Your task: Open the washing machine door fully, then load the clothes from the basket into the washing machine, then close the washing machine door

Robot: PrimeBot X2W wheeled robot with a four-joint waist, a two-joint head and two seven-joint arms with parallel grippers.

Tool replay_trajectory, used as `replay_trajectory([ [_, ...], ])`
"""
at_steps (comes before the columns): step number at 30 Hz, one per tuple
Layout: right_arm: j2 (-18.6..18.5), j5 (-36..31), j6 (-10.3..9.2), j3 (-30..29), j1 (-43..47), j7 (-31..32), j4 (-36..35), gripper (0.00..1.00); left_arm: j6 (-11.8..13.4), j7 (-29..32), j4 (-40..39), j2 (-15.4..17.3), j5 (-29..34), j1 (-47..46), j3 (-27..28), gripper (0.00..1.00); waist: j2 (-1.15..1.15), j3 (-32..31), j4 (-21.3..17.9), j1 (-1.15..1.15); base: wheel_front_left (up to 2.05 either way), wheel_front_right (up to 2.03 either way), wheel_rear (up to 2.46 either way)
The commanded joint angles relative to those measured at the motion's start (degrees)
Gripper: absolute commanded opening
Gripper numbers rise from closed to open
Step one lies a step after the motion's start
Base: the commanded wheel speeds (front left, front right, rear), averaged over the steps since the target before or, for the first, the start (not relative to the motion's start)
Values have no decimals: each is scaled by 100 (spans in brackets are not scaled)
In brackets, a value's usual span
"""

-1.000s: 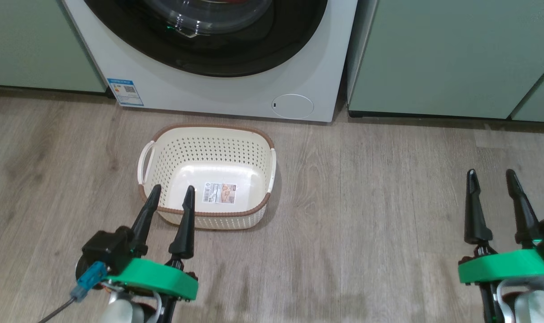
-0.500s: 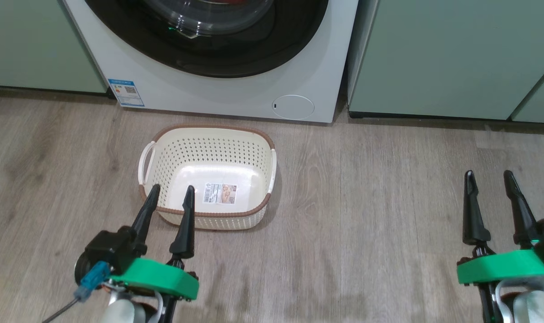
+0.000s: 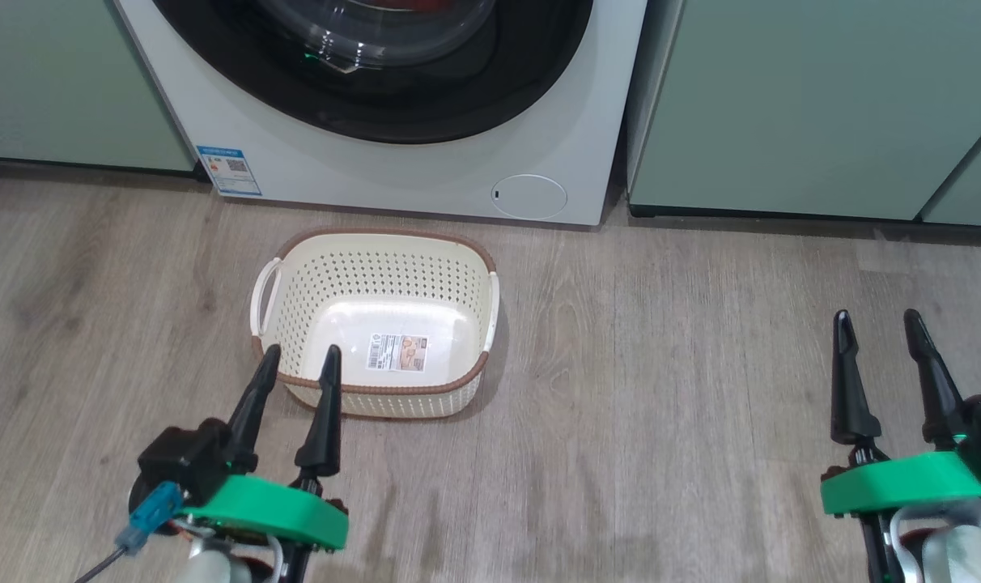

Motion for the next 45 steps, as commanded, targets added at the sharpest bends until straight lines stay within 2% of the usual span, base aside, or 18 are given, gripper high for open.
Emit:
replay_trajectory([
  [1,-26,-36,-1,143,-136,-53,-159,100,-5,-29,-155,53,-25,-140,200,100,0,-4,0,0,0,0,0],
  [6,-26,-41,-1,132,-146,-53,-143,100,20,-29,-156,53,-53,-134,219,100,0,-6,2,0,0,0,0],
  [7,0,-5,0,-2,0,0,24,0,3,0,1,0,-32,0,43,0,0,-6,1,0,0,0,0],
  [11,12,56,1,3,21,32,338,0,-1,15,278,-15,-90,55,34,0,0,-9,-1,0,0,0,0],
  [45,2,2242,1,55,-191,579,552,0,-110,485,457,90,-2119,-135,296,0,0,-74,-96,0,0,0,0],
])
